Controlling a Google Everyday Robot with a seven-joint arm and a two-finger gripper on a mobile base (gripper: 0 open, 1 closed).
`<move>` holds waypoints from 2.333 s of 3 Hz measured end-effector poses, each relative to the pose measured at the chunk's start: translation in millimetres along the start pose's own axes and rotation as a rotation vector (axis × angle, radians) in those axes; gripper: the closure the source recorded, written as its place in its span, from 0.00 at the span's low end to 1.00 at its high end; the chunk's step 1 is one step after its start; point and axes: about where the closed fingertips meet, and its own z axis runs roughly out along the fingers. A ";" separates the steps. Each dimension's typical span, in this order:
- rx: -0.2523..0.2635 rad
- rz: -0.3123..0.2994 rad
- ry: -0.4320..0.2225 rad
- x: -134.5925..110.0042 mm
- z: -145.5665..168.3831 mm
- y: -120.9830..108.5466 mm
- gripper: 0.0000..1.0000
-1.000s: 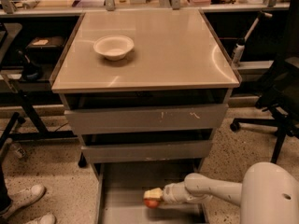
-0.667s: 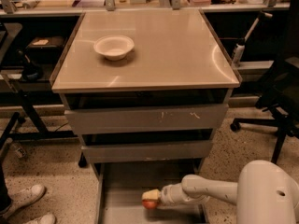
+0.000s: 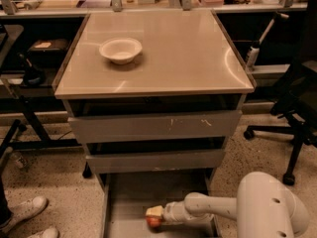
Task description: Place apple into bottom drawer
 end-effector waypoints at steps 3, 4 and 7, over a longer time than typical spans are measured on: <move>0.035 0.017 0.002 3.6 18.4 -6.0 0.58; 0.035 0.017 0.002 3.6 18.4 -6.0 0.35; 0.035 0.017 0.002 3.7 18.5 -6.0 0.00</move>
Offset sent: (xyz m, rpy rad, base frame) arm -0.0027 0.0076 -0.0150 -0.0279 0.0184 -0.0084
